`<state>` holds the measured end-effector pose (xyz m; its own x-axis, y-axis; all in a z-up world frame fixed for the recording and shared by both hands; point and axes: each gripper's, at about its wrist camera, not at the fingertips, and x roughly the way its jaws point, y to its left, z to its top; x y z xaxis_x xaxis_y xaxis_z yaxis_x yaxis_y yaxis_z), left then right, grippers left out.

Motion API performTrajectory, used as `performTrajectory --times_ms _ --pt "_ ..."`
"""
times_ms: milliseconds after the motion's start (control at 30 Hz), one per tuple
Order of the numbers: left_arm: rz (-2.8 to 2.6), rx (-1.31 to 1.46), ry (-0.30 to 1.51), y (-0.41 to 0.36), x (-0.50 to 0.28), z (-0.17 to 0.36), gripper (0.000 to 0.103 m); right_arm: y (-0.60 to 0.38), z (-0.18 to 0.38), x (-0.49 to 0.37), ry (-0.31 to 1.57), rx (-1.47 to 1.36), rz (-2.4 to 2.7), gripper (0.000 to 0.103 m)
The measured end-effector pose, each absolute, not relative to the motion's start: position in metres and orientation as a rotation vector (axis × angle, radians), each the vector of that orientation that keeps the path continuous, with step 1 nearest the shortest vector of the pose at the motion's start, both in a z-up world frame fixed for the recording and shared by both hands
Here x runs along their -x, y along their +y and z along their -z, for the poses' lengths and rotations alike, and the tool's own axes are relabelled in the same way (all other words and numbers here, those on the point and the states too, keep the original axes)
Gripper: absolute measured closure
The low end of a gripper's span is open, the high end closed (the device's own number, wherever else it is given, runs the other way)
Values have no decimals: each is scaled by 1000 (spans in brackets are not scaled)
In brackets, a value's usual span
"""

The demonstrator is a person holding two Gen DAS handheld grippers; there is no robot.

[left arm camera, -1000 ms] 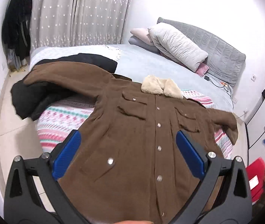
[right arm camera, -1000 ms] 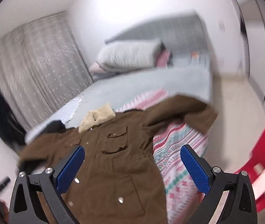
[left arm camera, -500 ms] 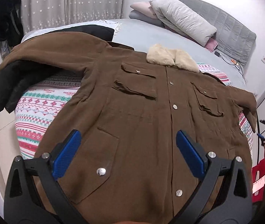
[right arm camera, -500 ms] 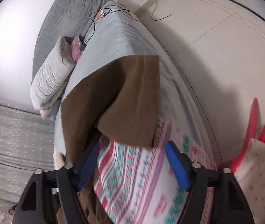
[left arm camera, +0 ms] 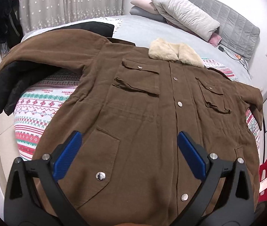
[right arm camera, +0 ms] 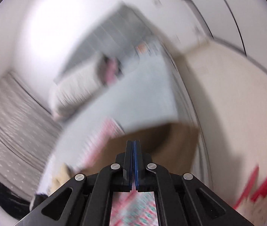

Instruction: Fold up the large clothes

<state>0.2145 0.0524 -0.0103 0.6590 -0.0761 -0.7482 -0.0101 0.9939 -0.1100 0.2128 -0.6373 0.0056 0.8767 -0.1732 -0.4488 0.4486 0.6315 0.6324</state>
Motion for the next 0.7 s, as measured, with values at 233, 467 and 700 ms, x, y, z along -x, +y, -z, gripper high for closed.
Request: performTrajectory --times_ms 233,467,700 --pt "26 87 879 52 -215 19 2 -660 112 -242 728 -988 332 48" --pt "-5 157 955 63 -225 37 2 -673 159 -247 739 -1165 286 39" --pt "-53 214 943 72 -224 40 2 -661 122 -266 739 -922 342 95"
